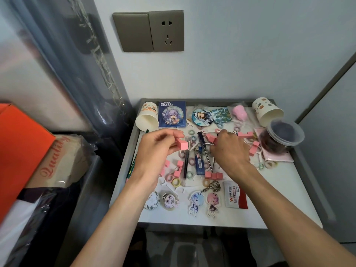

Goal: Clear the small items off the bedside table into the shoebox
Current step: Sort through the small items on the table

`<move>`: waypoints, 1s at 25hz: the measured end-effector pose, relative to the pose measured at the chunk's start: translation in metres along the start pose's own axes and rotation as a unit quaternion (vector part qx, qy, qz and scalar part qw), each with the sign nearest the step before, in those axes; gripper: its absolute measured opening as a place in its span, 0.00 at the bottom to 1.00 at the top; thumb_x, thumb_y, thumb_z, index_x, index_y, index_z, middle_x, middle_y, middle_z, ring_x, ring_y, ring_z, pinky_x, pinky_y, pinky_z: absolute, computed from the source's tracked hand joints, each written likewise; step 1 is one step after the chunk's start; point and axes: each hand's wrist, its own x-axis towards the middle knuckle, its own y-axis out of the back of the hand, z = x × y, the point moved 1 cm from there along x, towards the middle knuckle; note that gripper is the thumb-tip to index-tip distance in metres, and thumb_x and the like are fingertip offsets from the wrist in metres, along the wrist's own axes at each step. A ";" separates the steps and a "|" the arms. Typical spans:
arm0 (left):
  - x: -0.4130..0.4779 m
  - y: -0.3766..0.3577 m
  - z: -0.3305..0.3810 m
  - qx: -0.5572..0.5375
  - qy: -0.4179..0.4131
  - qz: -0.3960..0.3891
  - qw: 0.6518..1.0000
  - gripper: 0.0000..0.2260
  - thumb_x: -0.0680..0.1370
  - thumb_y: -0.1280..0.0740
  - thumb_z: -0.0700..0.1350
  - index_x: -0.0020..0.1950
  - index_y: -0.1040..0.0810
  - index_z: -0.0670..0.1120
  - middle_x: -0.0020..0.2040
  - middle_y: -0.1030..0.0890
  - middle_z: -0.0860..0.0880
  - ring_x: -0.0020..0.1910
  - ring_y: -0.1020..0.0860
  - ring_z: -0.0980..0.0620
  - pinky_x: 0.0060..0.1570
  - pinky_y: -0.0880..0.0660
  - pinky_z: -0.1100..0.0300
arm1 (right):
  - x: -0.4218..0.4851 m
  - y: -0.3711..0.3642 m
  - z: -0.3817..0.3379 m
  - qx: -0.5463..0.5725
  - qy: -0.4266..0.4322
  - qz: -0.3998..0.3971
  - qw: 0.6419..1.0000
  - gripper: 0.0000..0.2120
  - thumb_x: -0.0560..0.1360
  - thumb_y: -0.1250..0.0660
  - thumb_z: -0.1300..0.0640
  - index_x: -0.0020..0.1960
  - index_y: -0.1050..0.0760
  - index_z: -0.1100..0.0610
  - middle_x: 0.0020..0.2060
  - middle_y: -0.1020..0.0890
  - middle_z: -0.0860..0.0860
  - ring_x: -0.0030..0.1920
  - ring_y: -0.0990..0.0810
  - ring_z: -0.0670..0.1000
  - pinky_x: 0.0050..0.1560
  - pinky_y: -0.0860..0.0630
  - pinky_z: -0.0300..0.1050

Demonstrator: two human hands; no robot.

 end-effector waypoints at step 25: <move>-0.001 0.005 0.001 -0.104 0.062 0.001 0.993 0.07 0.76 0.29 0.37 0.54 0.19 0.42 0.44 0.14 0.41 0.38 0.16 0.51 0.36 0.21 0.63 | -0.021 0.033 -0.022 0.545 0.183 -0.153 0.804 0.02 0.81 0.37 0.59 0.50 0.28 0.52 0.37 0.18 0.53 0.26 0.26 0.44 0.26 0.35 0.35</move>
